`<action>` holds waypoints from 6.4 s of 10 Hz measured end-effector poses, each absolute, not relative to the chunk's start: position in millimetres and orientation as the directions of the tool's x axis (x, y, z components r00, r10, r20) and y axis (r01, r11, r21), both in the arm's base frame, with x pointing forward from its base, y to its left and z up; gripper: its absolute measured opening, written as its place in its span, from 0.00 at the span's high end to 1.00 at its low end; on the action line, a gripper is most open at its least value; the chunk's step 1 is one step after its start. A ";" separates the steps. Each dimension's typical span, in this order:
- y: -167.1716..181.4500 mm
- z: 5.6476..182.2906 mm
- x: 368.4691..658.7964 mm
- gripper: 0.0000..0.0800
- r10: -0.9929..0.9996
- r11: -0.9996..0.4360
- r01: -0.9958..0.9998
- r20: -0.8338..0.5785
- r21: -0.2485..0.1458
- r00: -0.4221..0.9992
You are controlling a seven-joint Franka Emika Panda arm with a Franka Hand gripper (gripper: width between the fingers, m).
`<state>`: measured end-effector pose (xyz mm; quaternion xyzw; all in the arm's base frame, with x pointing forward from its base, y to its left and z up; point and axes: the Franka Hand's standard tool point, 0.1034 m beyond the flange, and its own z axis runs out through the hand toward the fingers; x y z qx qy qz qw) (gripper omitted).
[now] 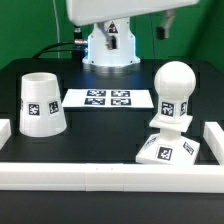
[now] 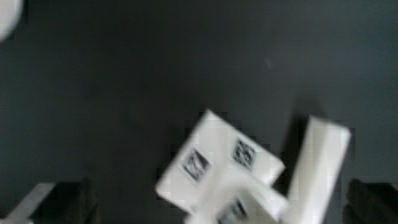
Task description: Assemble lamp
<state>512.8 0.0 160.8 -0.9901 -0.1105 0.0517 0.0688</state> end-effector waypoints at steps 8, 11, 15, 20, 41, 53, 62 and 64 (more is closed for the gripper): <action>-41.9 121.2 463.4 0.13 0.272 -0.956 0.258 -0.093 -0.142 0.958; -73.2 113.7 447.8 0.13 0.294 -0.947 0.277 -0.093 -0.160 0.951; -72.9 113.3 447.5 0.13 0.312 -0.942 0.295 -0.093 -0.162 0.946; -110.7 117.9 448.1 0.13 0.368 -0.921 0.353 -0.073 -0.165 0.927; -87.8 89.4 455.3 0.95 0.352 -0.927 0.325 -0.130 -0.189 0.927; -17.5 176.3 540.5 0.94 0.192 -0.965 0.155 -0.171 -0.210 0.966; 61.1 258.8 609.8 0.94 0.128 -0.974 0.093 -0.167 -0.206 0.978; 77.1 245.2 618.0 0.94 0.114 -0.976 0.076 -0.182 -0.202 0.977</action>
Offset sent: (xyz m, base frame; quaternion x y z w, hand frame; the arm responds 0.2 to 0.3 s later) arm 0.0000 0.0000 0.0000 0.0000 0.0000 0.0000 1.0000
